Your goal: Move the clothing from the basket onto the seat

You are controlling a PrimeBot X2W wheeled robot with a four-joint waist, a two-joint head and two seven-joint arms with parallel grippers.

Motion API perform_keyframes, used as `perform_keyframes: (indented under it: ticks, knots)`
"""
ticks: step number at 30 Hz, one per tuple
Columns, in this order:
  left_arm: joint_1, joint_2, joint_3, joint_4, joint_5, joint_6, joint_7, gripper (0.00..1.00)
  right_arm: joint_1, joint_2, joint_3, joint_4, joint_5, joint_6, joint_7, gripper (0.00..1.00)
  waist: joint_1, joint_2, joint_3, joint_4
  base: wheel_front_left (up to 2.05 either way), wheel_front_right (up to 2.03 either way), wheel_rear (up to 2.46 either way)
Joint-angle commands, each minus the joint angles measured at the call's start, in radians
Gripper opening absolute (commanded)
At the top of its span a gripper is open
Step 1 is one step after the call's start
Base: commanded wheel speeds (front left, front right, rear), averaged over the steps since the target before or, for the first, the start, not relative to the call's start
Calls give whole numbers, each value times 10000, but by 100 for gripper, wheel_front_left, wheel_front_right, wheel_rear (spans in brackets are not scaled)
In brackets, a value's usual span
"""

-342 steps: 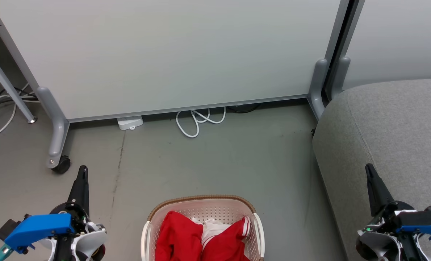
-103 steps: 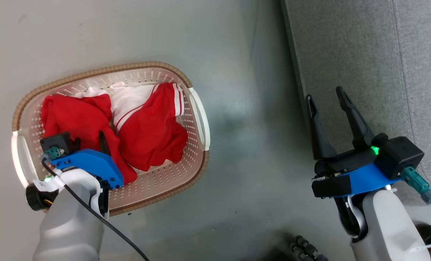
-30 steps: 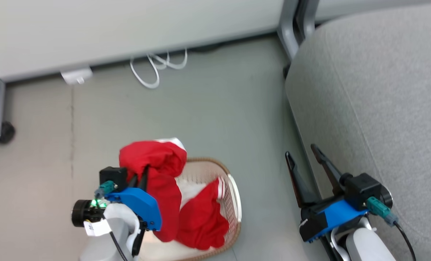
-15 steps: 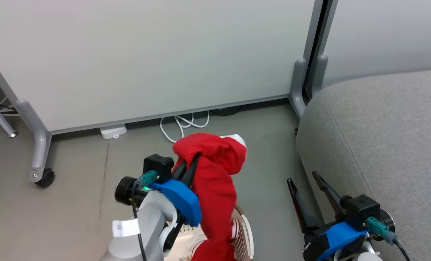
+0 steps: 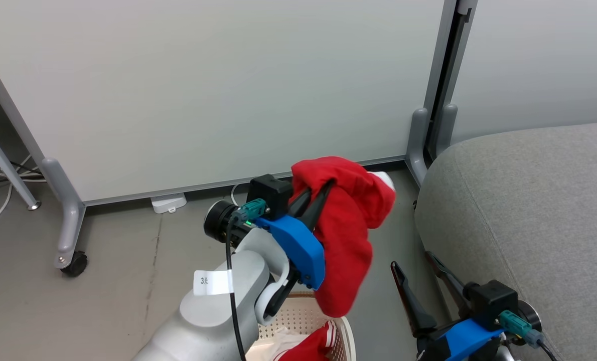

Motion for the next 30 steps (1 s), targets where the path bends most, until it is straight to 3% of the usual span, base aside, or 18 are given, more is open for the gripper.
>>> perform_keyframes:
  ticks: [1,11,20,30]
  knots:
    - [-157,16,-134,-58,-162,98,39,0,195,-21,26,-37,-6,1,19,100,1,-1,-23,-15,0,0,0]
    - [-748,13,-1406,-104,-1477,639,-284,0,183,-21,307,-57,153,1,79,100,1,-1,35,-171,0,0,0]
    - [-1036,13,-2062,177,-2003,679,-466,0,-303,-21,1218,298,484,1,-100,100,1,-1,157,-130,0,0,0]
    - [-1413,8,-2665,386,-2456,700,-572,0,-1629,-20,2349,1814,1261,1,-702,100,1,-1,307,45,0,0,0]
